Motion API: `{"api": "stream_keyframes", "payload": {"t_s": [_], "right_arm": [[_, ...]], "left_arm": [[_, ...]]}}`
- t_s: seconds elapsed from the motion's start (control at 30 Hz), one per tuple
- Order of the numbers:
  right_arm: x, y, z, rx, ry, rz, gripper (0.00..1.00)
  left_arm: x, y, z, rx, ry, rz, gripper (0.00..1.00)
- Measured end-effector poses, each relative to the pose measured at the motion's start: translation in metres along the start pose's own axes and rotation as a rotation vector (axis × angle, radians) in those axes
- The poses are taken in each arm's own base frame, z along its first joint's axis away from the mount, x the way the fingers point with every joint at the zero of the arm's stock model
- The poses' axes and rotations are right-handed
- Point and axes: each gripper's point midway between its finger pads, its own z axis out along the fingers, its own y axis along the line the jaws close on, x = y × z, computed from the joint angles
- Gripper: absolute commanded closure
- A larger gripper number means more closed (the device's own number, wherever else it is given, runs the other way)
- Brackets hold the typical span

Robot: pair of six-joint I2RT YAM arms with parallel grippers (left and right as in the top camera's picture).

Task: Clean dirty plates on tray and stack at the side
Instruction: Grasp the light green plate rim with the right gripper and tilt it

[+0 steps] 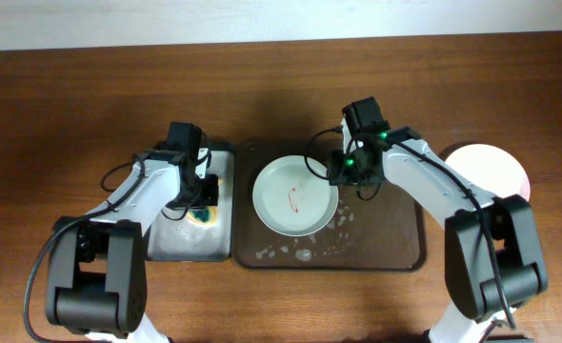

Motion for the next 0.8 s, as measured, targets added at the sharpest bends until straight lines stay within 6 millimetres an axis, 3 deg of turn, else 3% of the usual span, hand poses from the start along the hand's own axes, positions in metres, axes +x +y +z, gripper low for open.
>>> {"api": "stream_keyframes", "payload": {"t_s": [0.07, 0.17, 0.33, 0.43, 0.57, 0.67, 0.73, 0.8], "right_arm": [[0.006, -0.003, 0.011, 0.007, 0.033, 0.000, 0.70], [0.010, -0.005, 0.016, 0.012, 0.053, 0.002, 0.87], [0.031, -0.010, 0.014, 0.034, 0.138, 0.020, 0.96], [0.045, -0.010, 0.012, 0.045, 0.194, 0.023, 0.96], [0.049, -0.005, 0.012, 0.044, 0.205, 0.008, 0.96], [0.049, -0.005, 0.012, 0.045, 0.205, 0.008, 0.96], [0.050, -0.005, 0.012, 0.045, 0.206, 0.008, 0.96], [0.050, -0.005, 0.012, 0.045, 0.206, 0.008, 0.96]], "left_arm": [[0.000, 0.000, 0.000, 0.000, 0.000, 0.000, 1.00], [0.000, 0.000, 0.000, 0.000, 0.000, 0.000, 1.00], [0.000, 0.000, 0.000, 0.000, -0.001, 0.000, 1.00], [0.000, 0.000, 0.000, 0.001, -0.001, 0.000, 1.00], [0.001, 0.000, -0.001, 0.000, 0.002, 0.000, 1.00], [-0.002, -0.001, -0.017, 0.005, -0.027, 0.001, 1.00], [-0.039, -0.009, -0.069, 0.033, -0.225, 0.011, 1.00], [-0.049, -0.011, -0.090, 0.042, -0.295, 0.014, 1.00]]}}
